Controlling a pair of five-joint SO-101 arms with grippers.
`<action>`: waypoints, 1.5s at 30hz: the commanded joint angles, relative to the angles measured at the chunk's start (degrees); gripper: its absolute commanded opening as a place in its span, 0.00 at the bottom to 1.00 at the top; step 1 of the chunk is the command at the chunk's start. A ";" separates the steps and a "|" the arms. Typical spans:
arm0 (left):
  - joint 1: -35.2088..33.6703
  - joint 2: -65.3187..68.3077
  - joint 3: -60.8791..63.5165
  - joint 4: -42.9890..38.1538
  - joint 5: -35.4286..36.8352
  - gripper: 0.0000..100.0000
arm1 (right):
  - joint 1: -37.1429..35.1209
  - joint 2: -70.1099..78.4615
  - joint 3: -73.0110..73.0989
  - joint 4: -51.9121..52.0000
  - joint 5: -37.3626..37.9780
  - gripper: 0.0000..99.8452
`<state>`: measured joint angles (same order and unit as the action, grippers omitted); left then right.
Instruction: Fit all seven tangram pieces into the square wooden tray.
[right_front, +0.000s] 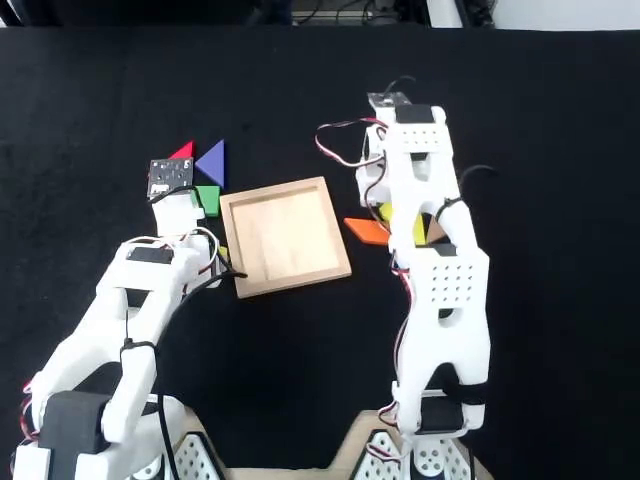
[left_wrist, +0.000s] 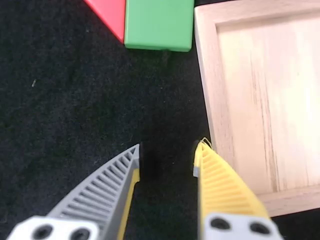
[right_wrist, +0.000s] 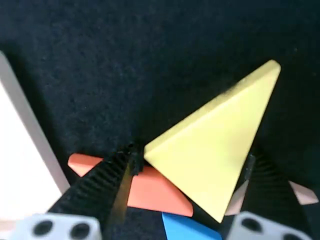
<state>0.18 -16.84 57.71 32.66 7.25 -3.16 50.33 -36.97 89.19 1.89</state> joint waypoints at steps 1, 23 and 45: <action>0.48 -0.26 -0.84 -0.70 0.00 0.18 | -0.35 1.54 -4.70 -0.62 1.23 0.33; 0.48 -0.26 -0.92 -0.70 0.00 0.18 | -0.35 15.34 -27.38 10.90 2.02 0.29; 0.48 -0.26 -1.01 -0.70 0.00 0.18 | -0.09 14.11 -28.35 11.87 2.02 0.13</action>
<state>0.18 -16.84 57.71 32.66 7.25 -2.46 65.89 -63.43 99.47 3.12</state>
